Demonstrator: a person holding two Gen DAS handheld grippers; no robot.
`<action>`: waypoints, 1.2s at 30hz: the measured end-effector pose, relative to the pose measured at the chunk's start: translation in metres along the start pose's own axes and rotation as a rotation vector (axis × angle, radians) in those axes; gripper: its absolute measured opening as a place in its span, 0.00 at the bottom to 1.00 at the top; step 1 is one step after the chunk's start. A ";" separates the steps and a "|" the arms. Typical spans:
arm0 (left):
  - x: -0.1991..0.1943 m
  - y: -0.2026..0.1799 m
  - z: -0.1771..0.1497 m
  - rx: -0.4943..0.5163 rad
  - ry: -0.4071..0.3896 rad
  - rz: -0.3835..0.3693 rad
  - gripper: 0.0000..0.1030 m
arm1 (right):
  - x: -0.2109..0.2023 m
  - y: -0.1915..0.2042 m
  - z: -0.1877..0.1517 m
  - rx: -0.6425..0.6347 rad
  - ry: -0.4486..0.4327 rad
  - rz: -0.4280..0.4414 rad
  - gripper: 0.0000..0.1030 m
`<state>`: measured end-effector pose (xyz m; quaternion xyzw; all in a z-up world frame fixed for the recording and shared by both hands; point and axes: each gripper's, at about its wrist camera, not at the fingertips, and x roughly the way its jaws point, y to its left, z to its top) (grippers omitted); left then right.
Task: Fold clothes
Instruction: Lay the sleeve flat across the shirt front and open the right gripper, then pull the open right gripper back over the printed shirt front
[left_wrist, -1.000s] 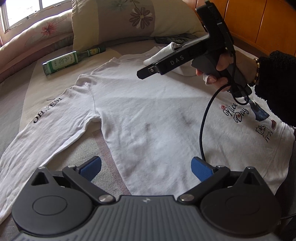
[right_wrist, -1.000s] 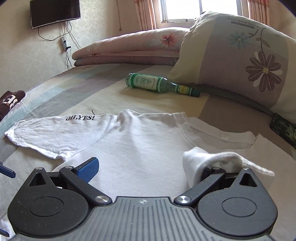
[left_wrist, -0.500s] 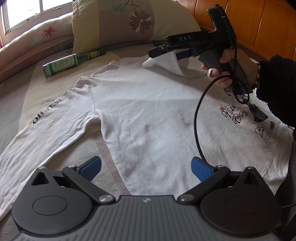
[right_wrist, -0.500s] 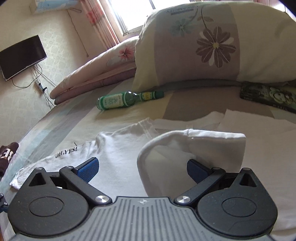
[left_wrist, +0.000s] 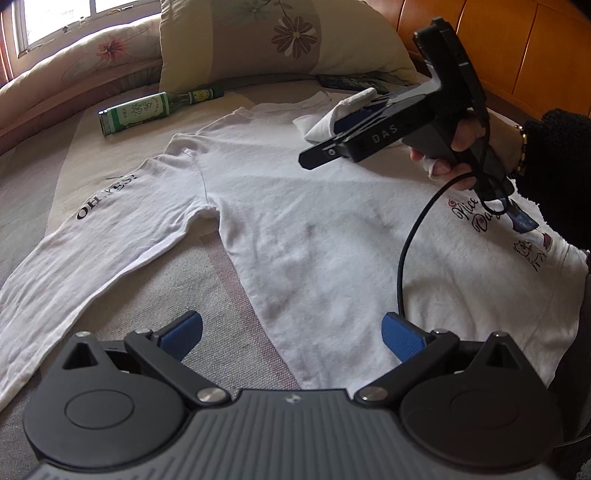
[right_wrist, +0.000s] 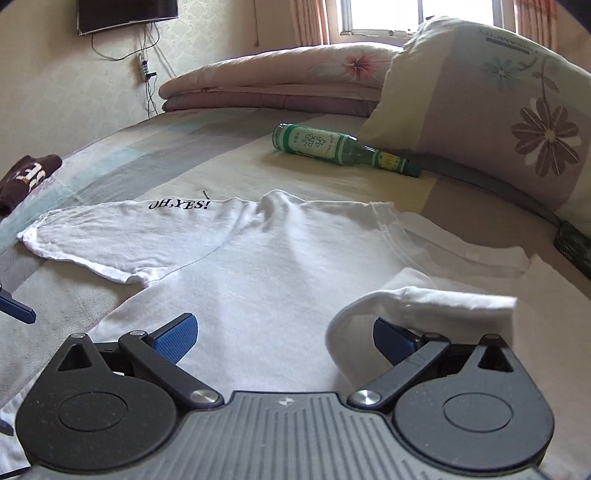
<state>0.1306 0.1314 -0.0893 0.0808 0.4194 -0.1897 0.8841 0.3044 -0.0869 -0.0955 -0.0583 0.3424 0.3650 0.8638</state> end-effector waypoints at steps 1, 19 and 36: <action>0.000 0.001 -0.001 -0.001 -0.001 -0.001 0.99 | -0.002 -0.008 -0.002 0.046 -0.002 0.008 1.00; -0.001 0.008 -0.004 -0.035 -0.008 0.003 0.99 | 0.010 -0.004 0.047 0.226 -0.147 0.204 1.00; -0.001 -0.009 0.028 0.027 0.000 0.005 0.99 | -0.109 -0.104 -0.039 0.152 -0.081 -0.371 1.00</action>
